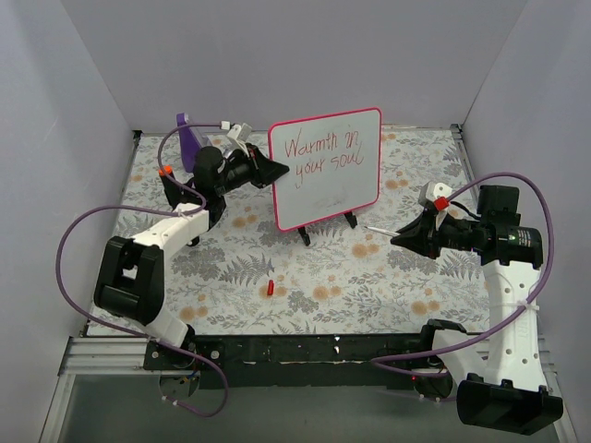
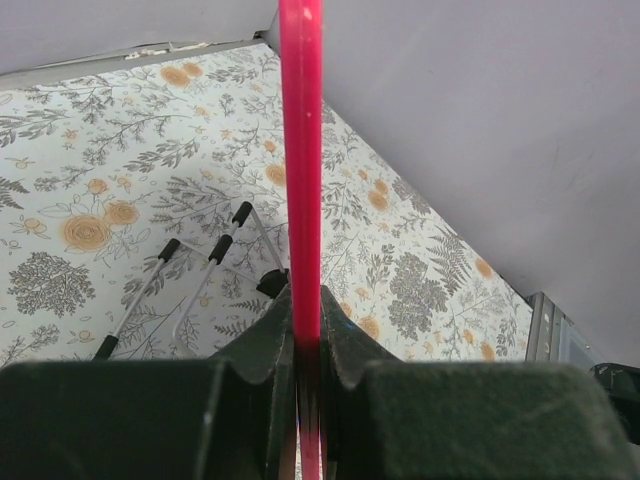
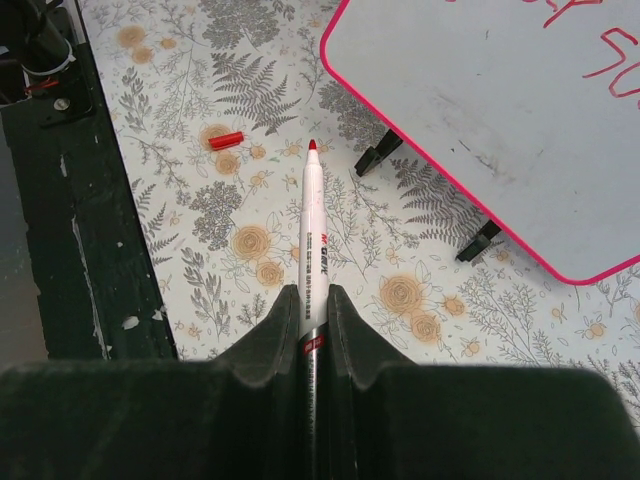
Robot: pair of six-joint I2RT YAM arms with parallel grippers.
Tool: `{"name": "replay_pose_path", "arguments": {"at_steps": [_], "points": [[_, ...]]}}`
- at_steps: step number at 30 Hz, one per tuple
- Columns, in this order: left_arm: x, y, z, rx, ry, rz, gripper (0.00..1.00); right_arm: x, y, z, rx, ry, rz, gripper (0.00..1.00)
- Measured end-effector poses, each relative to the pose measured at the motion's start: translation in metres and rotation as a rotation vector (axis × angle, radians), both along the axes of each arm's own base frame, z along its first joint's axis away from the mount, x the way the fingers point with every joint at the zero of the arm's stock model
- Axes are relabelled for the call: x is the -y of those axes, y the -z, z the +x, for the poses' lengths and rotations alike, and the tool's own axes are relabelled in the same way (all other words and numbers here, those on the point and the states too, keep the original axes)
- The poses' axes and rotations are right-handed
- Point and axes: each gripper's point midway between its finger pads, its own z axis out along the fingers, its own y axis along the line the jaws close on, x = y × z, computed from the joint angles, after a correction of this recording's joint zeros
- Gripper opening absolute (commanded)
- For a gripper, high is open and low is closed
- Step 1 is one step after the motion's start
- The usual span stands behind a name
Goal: Write a sentence on the whiteboard
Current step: Place the whiteboard on the whiteboard stand.
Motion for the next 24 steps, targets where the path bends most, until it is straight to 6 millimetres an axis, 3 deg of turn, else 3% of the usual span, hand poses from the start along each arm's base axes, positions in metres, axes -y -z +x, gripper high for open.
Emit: {"name": "replay_pose_path", "arguments": {"at_steps": [12, 18, 24], "points": [[-0.006, 0.023, 0.009, -0.006, 0.015, 0.016, 0.00, 0.000, 0.006, 0.000, -0.025, 0.003, 0.004, 0.01], [-0.013, 0.033, 0.005, 0.007, 0.022, 0.007, 0.01, 0.000, 0.009, 0.000, -0.034, 0.005, 0.006, 0.01], [-0.025, 0.050, -0.003, 0.015, 0.011, -0.009, 0.08, 0.000, 0.012, 0.001, -0.039, 0.006, 0.007, 0.01]]}}
